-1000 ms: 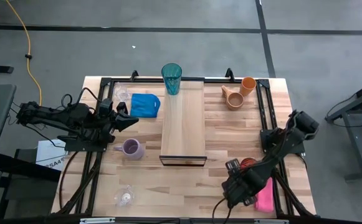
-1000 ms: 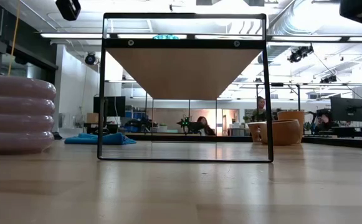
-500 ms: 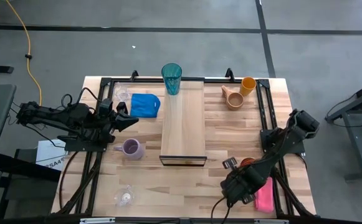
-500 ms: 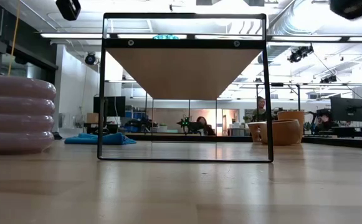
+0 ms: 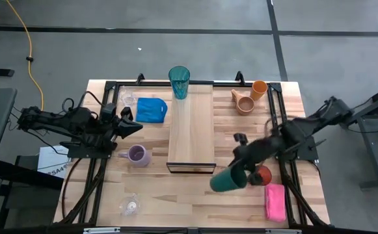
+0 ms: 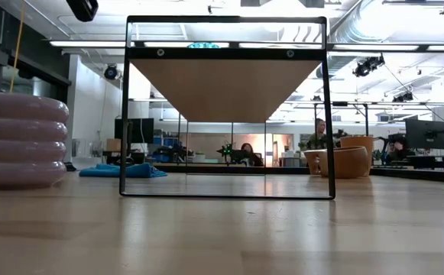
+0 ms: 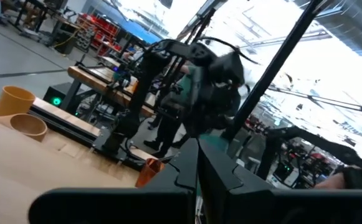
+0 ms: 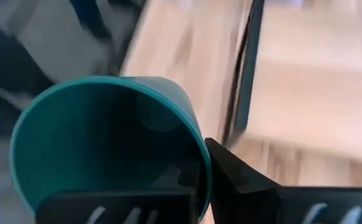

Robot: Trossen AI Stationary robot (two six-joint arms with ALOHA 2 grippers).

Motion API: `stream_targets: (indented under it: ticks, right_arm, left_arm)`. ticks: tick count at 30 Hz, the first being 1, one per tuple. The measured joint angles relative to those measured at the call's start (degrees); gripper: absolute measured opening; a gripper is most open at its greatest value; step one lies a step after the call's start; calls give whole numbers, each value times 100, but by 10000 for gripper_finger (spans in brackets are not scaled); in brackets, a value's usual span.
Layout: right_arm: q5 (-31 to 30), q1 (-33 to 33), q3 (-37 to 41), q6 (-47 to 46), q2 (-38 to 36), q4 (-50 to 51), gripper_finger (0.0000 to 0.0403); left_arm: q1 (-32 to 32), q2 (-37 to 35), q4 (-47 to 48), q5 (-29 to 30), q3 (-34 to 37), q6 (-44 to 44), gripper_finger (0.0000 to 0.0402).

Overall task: Stack small to large cups/mugs on shelf
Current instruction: Put the dark blue cup on the shelf

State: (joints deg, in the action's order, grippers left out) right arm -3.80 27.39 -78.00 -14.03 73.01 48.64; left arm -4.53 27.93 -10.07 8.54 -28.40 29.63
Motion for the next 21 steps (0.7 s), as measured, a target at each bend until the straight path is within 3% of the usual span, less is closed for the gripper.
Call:
stream_targets:
  ticks: [7, 13, 21]
  right_arm:
    - [-238, -547, 1488, -29, -894, -2786, 0]
    - [-822, -1248, 2752, -263, -1006, -5598, 0]
    - [-932, -1741, 2699, -330, -891, -5575, 0]
  left_arm:
    - [1, -73, -1, 213, 0, -238, 0]
    - [1, 7, 155, 549, 0, -389, 0]
    - [1, 101, 404, 577, 0, -389, 0]
